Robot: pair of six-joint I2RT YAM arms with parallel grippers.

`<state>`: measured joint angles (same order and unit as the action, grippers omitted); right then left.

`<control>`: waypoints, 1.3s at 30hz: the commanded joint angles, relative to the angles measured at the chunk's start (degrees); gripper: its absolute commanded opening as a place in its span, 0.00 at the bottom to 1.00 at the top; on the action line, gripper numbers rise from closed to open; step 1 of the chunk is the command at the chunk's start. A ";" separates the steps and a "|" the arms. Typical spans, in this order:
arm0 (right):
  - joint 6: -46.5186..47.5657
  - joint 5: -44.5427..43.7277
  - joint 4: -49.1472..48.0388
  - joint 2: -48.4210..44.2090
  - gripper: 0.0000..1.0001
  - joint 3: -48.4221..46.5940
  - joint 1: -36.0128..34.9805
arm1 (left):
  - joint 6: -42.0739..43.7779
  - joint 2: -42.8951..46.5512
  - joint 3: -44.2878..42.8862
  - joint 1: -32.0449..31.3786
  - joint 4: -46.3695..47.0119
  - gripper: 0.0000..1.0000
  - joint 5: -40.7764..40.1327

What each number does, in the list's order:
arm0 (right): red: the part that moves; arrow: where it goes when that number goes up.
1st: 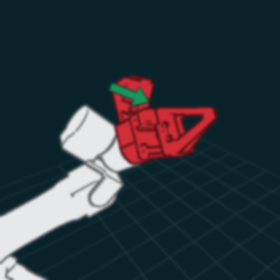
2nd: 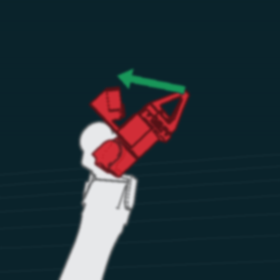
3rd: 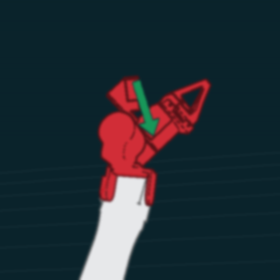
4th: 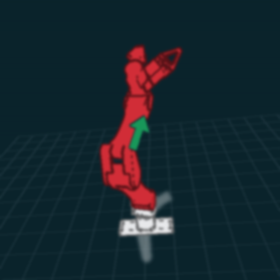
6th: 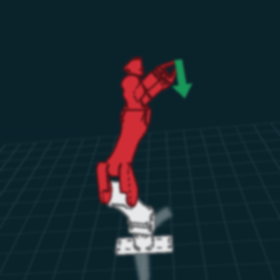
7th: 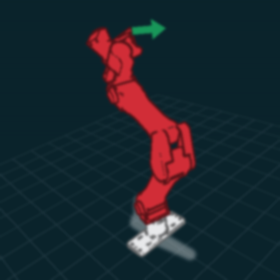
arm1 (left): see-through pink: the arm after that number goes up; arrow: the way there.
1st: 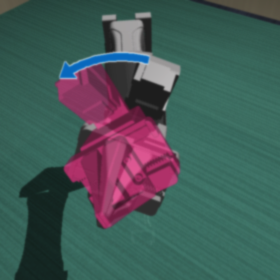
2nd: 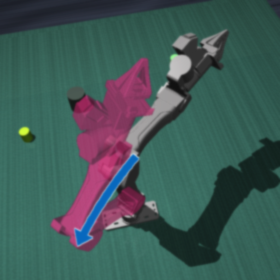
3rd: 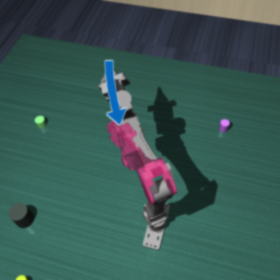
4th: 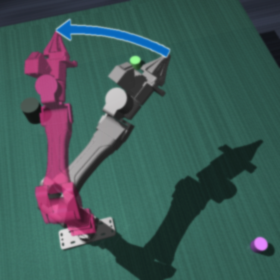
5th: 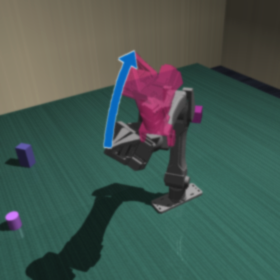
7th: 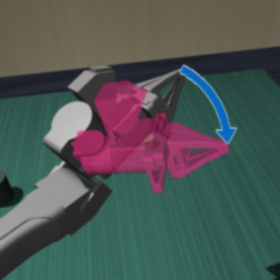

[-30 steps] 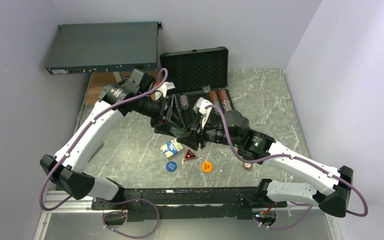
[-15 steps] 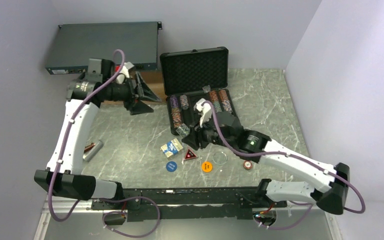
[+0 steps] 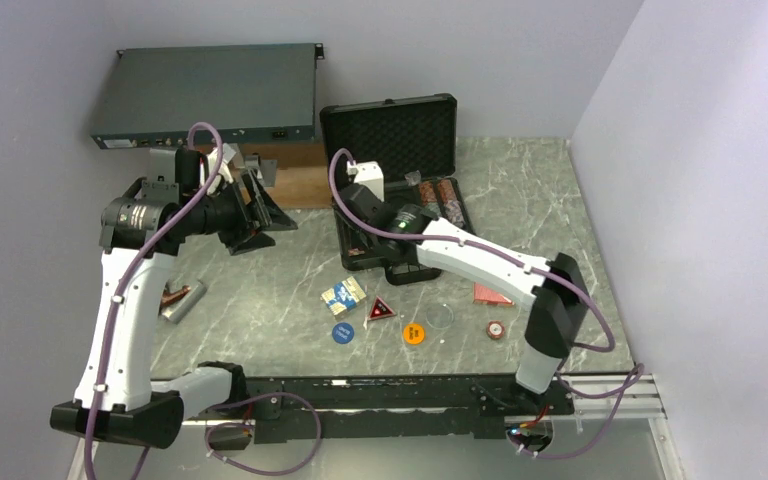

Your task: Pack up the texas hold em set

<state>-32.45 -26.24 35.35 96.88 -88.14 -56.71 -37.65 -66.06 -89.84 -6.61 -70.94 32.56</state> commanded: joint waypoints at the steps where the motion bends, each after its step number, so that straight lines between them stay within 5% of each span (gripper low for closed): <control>1: -3.44 -4.35 2.31 4.01 0.00 -4.92 2.64 | -0.17 4.07 -0.19 0.28 -2.04 0.72 -14.60; 3: -3.89 -2.41 2.09 6.19 0.00 -4.89 4.55 | -2.64 8.63 1.17 0.28 -1.98 0.96 -23.59; 4: -3.87 -1.91 2.04 6.93 0.00 -4.71 5.24 | -3.61 10.56 1.84 0.28 -1.48 0.99 -26.61; 8: -2.30 0.54 0.90 9.51 0.00 -3.44 7.40 | -3.16 15.70 3.59 0.28 1.24 1.00 -31.37; 33: 1.95 11.45 -7.11 21.85 0.00 -6.77 13.85 | 1.77 19.38 6.97 0.28 6.75 0.96 -25.75; 39: 2.42 14.77 -6.09 20.88 0.51 -7.71 14.96 | 1.64 18.56 6.69 0.28 7.03 0.95 -24.54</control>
<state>-29.58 -14.46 35.75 117.19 -93.17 -42.78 -36.60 -46.87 -82.67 -6.55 -66.57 6.42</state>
